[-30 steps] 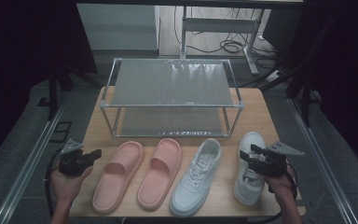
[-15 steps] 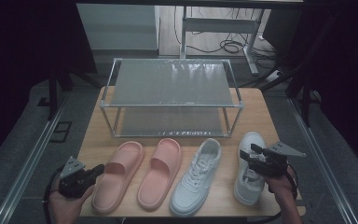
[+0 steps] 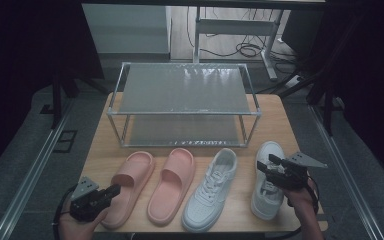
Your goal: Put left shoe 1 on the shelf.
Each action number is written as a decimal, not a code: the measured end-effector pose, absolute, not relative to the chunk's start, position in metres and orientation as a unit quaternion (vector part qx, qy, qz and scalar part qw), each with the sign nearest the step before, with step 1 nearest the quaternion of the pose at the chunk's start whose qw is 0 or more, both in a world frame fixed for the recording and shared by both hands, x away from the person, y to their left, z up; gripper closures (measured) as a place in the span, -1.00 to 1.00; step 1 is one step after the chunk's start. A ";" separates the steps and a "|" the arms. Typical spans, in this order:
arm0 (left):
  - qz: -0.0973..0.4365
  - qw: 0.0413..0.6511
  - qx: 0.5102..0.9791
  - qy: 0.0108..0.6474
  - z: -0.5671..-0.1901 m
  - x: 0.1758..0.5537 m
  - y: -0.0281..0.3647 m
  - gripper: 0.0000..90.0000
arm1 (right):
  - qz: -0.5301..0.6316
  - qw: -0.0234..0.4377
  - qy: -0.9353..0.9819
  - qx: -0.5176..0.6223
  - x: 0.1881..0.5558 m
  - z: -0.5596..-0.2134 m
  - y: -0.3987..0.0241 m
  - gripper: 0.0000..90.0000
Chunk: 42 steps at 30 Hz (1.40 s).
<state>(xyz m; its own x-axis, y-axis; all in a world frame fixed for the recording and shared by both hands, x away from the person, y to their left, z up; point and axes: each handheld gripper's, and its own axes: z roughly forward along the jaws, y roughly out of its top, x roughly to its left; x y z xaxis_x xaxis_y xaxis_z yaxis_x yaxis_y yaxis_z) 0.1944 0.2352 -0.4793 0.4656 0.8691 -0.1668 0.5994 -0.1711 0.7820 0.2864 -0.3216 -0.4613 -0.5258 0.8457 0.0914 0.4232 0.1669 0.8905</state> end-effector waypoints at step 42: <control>0.175 0.354 0.785 0.477 -0.513 0.237 0.189 0.86 | 0.475 0.219 0.733 0.435 0.286 -0.461 -0.322 -0.07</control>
